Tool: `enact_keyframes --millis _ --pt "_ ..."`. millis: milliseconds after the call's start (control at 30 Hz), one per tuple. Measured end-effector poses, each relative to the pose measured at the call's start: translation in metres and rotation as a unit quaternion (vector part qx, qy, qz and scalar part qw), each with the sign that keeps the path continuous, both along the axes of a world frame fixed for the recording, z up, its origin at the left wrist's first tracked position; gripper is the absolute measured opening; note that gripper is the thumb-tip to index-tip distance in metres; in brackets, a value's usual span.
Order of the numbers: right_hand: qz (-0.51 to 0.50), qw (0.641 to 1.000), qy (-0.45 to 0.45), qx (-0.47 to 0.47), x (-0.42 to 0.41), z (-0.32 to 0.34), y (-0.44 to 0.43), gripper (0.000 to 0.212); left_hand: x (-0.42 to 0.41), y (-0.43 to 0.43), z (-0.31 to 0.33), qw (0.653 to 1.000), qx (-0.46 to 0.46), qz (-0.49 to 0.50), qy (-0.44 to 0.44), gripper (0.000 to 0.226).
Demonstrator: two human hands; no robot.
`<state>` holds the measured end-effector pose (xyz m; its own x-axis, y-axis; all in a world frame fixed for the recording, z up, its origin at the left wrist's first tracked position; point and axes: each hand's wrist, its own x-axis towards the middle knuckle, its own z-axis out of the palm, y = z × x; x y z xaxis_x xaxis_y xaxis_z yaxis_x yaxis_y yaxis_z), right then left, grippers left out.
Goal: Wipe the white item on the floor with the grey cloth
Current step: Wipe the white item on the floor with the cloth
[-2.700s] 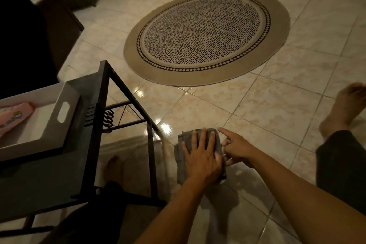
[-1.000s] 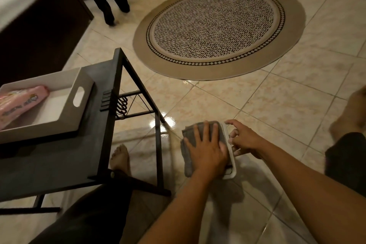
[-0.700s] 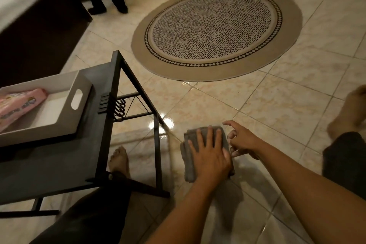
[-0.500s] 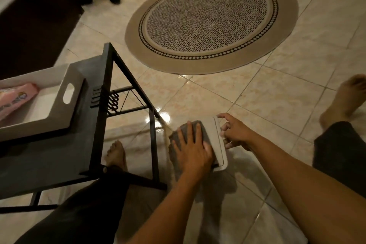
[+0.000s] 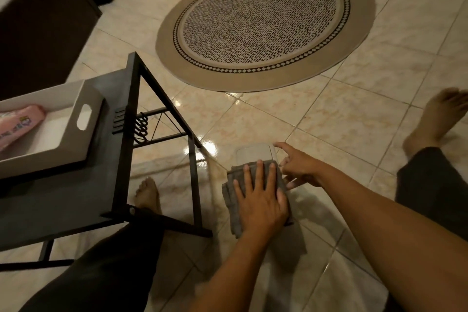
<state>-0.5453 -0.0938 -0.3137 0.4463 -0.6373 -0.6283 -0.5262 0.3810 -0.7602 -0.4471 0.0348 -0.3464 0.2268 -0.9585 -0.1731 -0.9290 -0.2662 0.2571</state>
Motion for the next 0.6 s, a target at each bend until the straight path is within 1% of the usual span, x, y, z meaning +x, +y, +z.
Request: enact_keyframes --millis 133,200,300,400,467,600 --pt "-0.007 1.000 -0.012 0.001 -0.003 -0.001 0.003 0.076 0.021 0.006 0.003 0.999 0.038 0.035 -0.011 0.068" --pt "-0.010 1.000 -0.014 -0.004 -0.002 -0.002 0.002 0.075 0.014 0.017 0.008 0.998 0.052 0.020 -0.009 0.071" --pt "-0.006 1.000 -0.022 -0.001 -0.002 -0.004 0.000 0.076 0.002 0.008 0.007 0.999 0.037 -0.014 -0.004 0.067" --pt "-0.009 1.000 -0.028 -0.007 -0.003 -0.004 0.002 0.074 0.016 -0.008 0.006 0.999 0.034 0.015 -0.004 0.067" --pt "-0.014 0.999 -0.030 -0.012 -0.003 -0.005 0.004 0.073 0.018 0.001 0.007 0.999 0.043 0.026 -0.009 0.069" --pt "-0.014 0.999 -0.026 -0.011 -0.006 -0.006 0.002 0.075 -0.004 0.007 0.010 0.999 0.040 -0.019 -0.001 0.064"
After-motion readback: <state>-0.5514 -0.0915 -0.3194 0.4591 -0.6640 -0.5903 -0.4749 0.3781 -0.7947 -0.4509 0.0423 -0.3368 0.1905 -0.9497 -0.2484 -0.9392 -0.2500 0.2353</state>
